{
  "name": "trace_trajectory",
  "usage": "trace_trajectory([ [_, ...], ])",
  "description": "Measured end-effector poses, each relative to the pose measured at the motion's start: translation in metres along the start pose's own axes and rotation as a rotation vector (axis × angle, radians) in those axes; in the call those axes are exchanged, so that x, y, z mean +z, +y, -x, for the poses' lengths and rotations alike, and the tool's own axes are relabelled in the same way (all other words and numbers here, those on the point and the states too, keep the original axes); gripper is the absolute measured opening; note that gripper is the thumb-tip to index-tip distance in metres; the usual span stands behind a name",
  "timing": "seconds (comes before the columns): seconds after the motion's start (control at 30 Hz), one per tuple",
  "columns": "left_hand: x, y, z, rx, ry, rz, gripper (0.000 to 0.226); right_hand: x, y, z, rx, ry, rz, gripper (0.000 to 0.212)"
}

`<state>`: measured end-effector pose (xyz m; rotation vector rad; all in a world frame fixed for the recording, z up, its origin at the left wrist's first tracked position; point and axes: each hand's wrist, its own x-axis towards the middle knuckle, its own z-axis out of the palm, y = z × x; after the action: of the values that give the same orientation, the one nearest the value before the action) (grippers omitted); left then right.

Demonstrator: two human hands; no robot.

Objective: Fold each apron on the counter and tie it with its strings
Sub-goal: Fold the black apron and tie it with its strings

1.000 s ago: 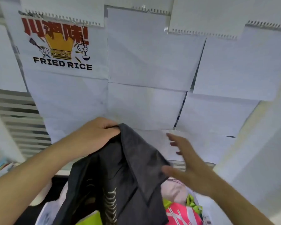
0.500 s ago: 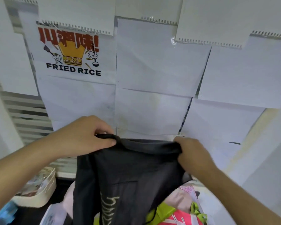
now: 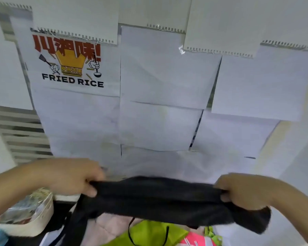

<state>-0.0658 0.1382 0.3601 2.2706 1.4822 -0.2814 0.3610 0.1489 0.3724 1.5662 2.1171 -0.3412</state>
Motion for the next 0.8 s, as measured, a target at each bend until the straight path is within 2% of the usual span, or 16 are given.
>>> trace_trajectory([
  [0.03,0.001,-0.004,-0.005,-0.037,0.16,0.072,0.037,-0.001,0.007,-0.003,0.006,0.22,-0.038,0.018],
  [0.1,-0.004,-0.007,-0.012,-0.046,0.781,0.352,0.024,-0.008,0.015,-0.002,0.064,0.808,-0.185,0.021],
  [0.13,-0.009,-0.007,-0.017,-0.075,1.044,0.481,0.012,-0.01,0.016,-0.003,0.076,1.034,-0.241,0.021],
  [0.17,-0.013,-0.004,-0.021,-0.108,1.182,0.585,0.01,-0.01,0.014,-0.003,0.07,1.154,-0.254,0.022],
  [0.2,-0.015,0.001,-0.023,-0.111,1.173,0.637,0.012,-0.008,0.011,-0.005,0.069,1.109,-0.241,0.025],
  [0.23,-0.011,0.006,-0.024,-0.073,1.011,0.601,0.014,-0.004,0.008,-0.008,0.041,0.906,-0.227,0.029],
  [0.3,0.011,0.018,-0.022,0.025,0.499,0.378,0.03,0.015,0.001,-0.015,-0.042,0.32,-0.171,0.028],
  [0.33,0.022,0.022,-0.021,0.047,0.287,0.305,0.039,0.024,0.003,-0.018,-0.08,0.129,-0.188,0.025],
  [0.37,0.031,0.022,-0.021,0.065,0.155,0.288,0.039,0.029,0.006,-0.02,-0.109,0.039,-0.24,0.025],
  [0.4,0.036,0.017,-0.021,0.065,0.117,0.304,0.033,0.029,0.009,-0.02,-0.12,0.027,-0.309,0.027],
  [0.47,0.036,-0.004,-0.028,-0.01,0.262,0.282,0.023,0.019,0.014,-0.017,-0.148,0.09,-0.445,0.033],
  [0.53,0.023,-0.03,-0.036,-0.135,0.487,0.202,0.017,0.003,0.017,-0.016,-0.171,0.17,-0.509,0.024],
  [0.6,0.0,-0.045,-0.038,-0.213,0.632,0.152,0.015,-0.016,0.02,-0.022,-0.136,0.331,-0.391,0.021],
  [0.7,-0.033,-0.047,-0.031,-0.246,0.795,0.093,0.014,-0.043,0.026,-0.033,-0.066,0.603,-0.278,0.031],
  [0.8,-0.063,-0.034,-0.019,-0.182,0.997,0.111,0.003,-0.069,0.025,-0.022,-0.018,0.821,-0.305,0.025],
])
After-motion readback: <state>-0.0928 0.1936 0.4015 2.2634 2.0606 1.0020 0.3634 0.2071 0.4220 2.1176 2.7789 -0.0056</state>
